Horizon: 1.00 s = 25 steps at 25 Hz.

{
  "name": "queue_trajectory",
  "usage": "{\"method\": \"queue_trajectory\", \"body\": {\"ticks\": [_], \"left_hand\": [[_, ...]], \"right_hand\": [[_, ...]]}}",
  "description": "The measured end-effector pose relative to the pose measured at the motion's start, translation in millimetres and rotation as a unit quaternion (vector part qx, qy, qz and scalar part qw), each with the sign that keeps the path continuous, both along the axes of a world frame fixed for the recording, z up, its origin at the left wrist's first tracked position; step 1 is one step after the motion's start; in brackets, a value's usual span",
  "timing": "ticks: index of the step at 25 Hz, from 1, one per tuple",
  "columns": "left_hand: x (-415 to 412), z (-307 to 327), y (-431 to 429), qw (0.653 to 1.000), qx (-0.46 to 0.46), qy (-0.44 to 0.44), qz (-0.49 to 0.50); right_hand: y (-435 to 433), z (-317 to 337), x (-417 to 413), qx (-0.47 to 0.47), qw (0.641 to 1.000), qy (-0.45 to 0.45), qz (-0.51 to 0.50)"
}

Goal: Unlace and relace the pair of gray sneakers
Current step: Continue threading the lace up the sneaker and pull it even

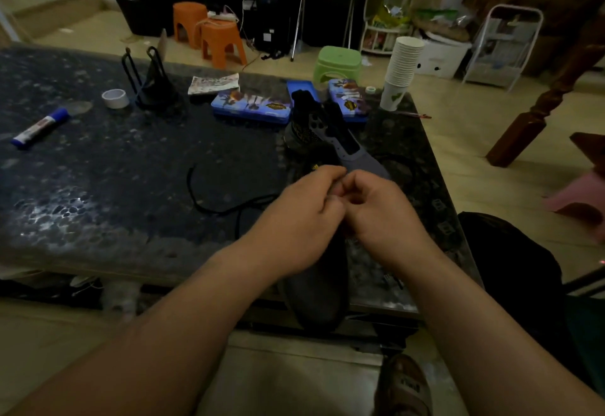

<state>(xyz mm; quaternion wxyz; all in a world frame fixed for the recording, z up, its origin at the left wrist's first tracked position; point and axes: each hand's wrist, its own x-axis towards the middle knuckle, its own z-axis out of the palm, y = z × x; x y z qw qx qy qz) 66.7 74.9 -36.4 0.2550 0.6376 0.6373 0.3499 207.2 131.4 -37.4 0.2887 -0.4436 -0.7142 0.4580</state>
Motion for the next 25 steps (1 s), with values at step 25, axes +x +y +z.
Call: {"method": "queue_trajectory", "body": {"ticks": [25], "left_hand": [[-28,-21,44,0.992,0.076,0.09,0.053]], "right_hand": [[51,-10,1,-0.24,0.965,0.061,-0.083]]}}
